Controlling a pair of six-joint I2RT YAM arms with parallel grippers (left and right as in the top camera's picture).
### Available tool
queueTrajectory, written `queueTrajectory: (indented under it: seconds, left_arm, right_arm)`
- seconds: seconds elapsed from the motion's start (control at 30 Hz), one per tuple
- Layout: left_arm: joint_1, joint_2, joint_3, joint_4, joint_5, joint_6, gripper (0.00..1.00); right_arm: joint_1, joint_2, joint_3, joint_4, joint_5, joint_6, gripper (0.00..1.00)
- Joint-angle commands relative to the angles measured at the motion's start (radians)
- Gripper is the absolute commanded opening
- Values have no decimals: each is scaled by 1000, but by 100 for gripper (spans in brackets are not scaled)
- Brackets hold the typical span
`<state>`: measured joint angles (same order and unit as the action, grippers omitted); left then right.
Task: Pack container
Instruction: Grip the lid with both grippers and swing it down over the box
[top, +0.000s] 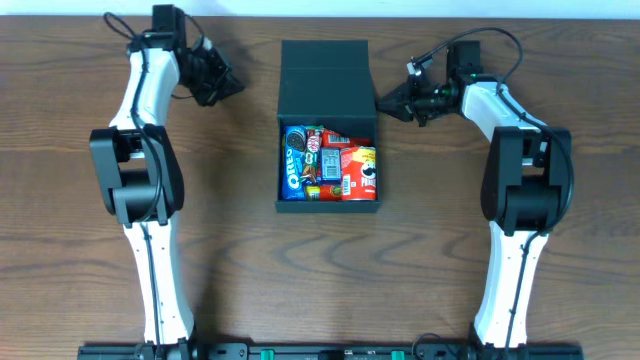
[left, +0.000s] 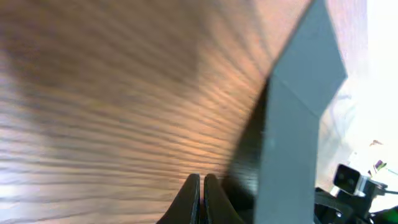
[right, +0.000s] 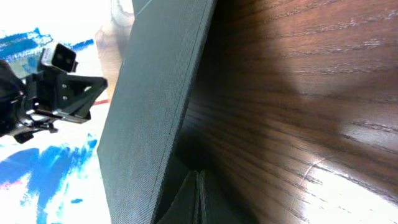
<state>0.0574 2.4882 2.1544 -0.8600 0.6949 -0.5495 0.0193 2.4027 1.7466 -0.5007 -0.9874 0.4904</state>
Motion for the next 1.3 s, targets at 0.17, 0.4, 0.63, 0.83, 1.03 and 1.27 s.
queueTrajectory:
  seconds: [0.17,0.4,0.63,0.83,1.03,1.27]
  left_arm:
    - [-101,11,-50,24,-25,10,6]
    - [-145,11,-58,27,-26,8,6]
    - [-146,11,-58,36,-22,1,6]
    - [-150,11,-58,122,42,45,6]
    - [-146,10,-56,251,190,53,5]
    - [-142,-14,-10,243,251,127,6]
  right_arm:
    - [26,37,12,3,-5,6,2]
    - [35,58,12,11,-11,6,2]
    - [37,58,12,134,-133,-26,2]
    - [38,58,12,365,-362,-42,2]
    - [37,57,12,518,-479,25,1]
    - [36,44,12,747,-543,208,2]
